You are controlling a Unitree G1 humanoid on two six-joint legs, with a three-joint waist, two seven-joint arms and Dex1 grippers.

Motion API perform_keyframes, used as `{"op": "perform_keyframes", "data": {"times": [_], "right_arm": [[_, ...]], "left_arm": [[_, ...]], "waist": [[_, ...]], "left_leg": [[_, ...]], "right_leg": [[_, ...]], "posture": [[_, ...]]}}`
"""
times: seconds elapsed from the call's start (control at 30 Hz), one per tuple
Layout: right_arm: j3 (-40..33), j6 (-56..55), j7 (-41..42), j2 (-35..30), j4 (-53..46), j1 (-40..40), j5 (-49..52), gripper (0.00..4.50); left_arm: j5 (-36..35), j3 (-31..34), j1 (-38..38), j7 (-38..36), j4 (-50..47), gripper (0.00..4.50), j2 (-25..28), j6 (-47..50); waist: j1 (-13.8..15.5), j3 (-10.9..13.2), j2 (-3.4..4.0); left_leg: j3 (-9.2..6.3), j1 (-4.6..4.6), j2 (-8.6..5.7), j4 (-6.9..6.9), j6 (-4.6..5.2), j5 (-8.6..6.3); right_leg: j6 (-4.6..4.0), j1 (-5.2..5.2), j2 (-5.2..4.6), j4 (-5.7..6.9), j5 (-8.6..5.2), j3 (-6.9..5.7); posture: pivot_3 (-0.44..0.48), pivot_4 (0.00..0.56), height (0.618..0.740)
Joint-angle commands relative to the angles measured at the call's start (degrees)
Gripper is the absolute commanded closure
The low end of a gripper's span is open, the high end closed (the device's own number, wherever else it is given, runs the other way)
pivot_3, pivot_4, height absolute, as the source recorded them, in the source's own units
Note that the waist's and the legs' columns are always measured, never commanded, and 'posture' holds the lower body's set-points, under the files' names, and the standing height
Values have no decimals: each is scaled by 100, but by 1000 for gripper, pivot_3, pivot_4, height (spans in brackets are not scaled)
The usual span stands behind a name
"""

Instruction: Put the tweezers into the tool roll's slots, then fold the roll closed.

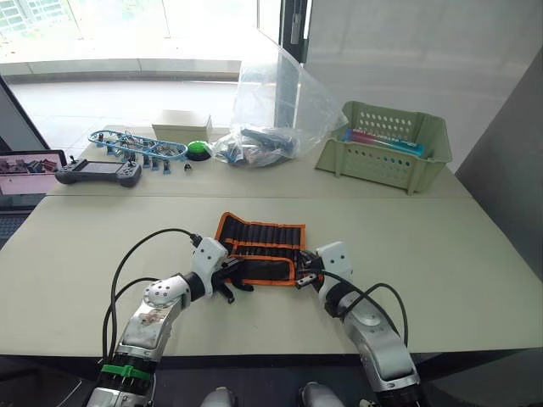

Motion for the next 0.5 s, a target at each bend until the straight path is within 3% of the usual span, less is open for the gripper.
{"op": "perform_keyframes", "data": {"times": [0.03,0.2,0.3,0.5], "right_arm": [[-278,123,304,-256,-632,-261,322,4500],[-401,1100,715,-953,-875,-388,510,4500],[-621,1651,897,-1204,-915,-358,824,3668],[-739,2835,1429,-1574,-1078,-263,1620,1628]], "left_arm": [[-888,591,-6,-464,-926,4471,234,51],[-1565,1046,563,-1244,-1662,4471,1143,441],[-1660,1323,1077,-1650,-1819,4500,1744,556],[-1946,1720,1571,-2178,-1720,2646,2337,654]], "waist": [[-5,6,-1],[-11,6,0],[10,7,-2],[31,18,-9]], "left_leg": [[-1,-2,2,0,1,0],[0,-4,5,-16,3,-4],[2,-7,-7,-45,3,-6],[2,-5,-7,-59,3,-6]], "right_leg": [[-20,-3,3,0,8,0],[-37,-6,9,-5,-13,5],[-31,-10,-2,-15,-30,3],[-41,-13,-7,-22,-42,-3]], "posture": [[0,150,740],[0,150,740],[0,150,740],[0,150,740]]}}
